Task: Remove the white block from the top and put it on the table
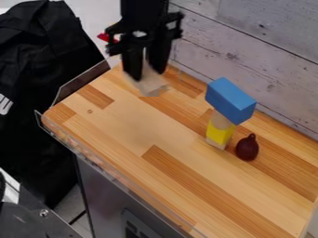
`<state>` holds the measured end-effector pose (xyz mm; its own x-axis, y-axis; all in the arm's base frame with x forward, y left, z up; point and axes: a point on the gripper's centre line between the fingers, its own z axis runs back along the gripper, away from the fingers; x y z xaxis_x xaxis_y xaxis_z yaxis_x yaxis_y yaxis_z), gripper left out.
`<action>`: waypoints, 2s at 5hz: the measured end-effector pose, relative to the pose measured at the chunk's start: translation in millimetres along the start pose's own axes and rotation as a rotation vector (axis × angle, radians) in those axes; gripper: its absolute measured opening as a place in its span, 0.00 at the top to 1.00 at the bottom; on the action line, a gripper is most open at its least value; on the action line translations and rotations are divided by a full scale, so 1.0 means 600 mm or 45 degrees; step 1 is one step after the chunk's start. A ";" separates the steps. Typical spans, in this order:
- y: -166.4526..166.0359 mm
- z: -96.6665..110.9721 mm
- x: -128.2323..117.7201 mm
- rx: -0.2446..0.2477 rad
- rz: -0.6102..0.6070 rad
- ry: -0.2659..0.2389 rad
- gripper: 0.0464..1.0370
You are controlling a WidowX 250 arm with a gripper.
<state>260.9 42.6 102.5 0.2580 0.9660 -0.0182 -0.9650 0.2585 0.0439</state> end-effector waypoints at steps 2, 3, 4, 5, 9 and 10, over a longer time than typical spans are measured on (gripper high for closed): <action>-0.001 -0.067 0.014 0.004 0.044 0.059 0.56; -0.010 -0.090 0.021 -0.019 0.034 0.069 0.56; -0.013 -0.109 0.036 -0.049 0.067 0.061 0.56; -0.015 -0.129 0.049 -0.033 0.120 0.046 0.56; -0.044 -0.159 0.078 -0.032 0.260 0.061 0.56; -0.047 -0.159 0.078 -0.050 0.280 0.066 0.49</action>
